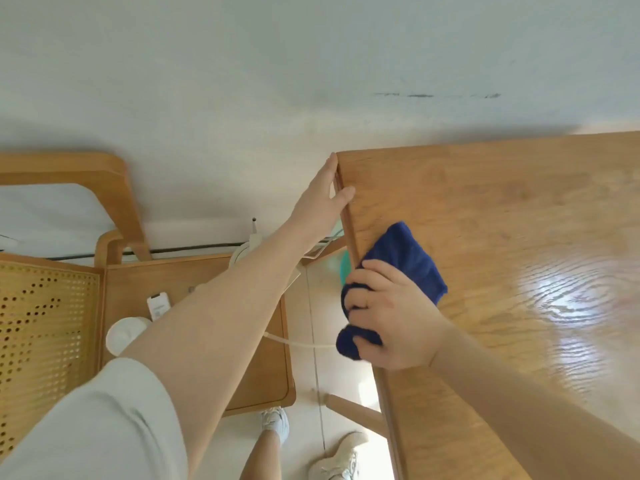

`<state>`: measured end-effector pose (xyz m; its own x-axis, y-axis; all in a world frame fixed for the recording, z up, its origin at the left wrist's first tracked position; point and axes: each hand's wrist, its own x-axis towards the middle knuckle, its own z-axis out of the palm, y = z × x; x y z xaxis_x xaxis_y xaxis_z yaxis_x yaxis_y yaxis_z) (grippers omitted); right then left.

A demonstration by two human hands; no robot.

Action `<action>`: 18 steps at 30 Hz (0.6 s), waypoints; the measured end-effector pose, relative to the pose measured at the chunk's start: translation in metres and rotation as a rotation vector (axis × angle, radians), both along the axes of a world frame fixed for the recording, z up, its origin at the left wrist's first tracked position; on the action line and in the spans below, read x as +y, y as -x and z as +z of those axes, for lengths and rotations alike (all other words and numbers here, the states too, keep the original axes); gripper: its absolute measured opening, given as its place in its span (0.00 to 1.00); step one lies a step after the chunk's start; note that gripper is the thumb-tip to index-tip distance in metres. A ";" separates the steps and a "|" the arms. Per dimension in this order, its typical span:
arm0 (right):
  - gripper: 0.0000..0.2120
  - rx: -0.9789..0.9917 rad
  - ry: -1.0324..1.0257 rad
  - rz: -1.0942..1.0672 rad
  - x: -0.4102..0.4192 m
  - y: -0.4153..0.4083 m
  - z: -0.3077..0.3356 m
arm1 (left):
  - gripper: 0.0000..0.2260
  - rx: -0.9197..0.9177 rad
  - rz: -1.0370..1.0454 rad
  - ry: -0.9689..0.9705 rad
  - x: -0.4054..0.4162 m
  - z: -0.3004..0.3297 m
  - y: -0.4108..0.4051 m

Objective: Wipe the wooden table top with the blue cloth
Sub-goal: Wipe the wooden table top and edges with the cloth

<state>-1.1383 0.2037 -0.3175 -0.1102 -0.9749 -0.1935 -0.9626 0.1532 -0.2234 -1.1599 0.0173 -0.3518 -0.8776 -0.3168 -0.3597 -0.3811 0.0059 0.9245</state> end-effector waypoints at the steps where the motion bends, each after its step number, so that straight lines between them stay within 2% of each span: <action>1: 0.09 -0.034 -0.031 0.025 0.017 -0.016 0.003 | 0.28 -0.003 0.021 -0.013 -0.001 0.001 0.000; 5: 0.11 -0.020 -0.088 0.166 0.049 -0.036 -0.003 | 0.28 -0.046 0.035 0.090 0.003 0.011 0.000; 8: 0.13 0.079 0.003 0.137 0.026 -0.010 -0.011 | 0.24 -0.037 0.023 0.197 0.013 0.018 -0.014; 10: 0.14 0.133 0.049 0.038 0.005 0.006 -0.015 | 0.18 0.015 0.003 0.131 0.017 0.019 -0.028; 13: 0.15 0.125 0.067 -0.104 0.004 -0.006 -0.013 | 0.17 0.022 0.019 0.033 0.034 0.022 -0.054; 15: 0.13 0.079 0.045 -0.105 0.034 -0.037 -0.008 | 0.17 -0.005 0.032 0.047 0.050 0.018 -0.070; 18: 0.11 -0.013 0.037 -0.049 0.093 -0.087 -0.003 | 0.17 -0.049 0.007 -0.039 0.066 0.009 -0.087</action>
<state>-1.0508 0.2966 -0.3203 -0.1561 -0.9748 -0.1595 -0.9511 0.1919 -0.2421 -1.0732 0.0836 -0.3424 -0.8563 -0.3079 -0.4147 -0.4260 -0.0328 0.9041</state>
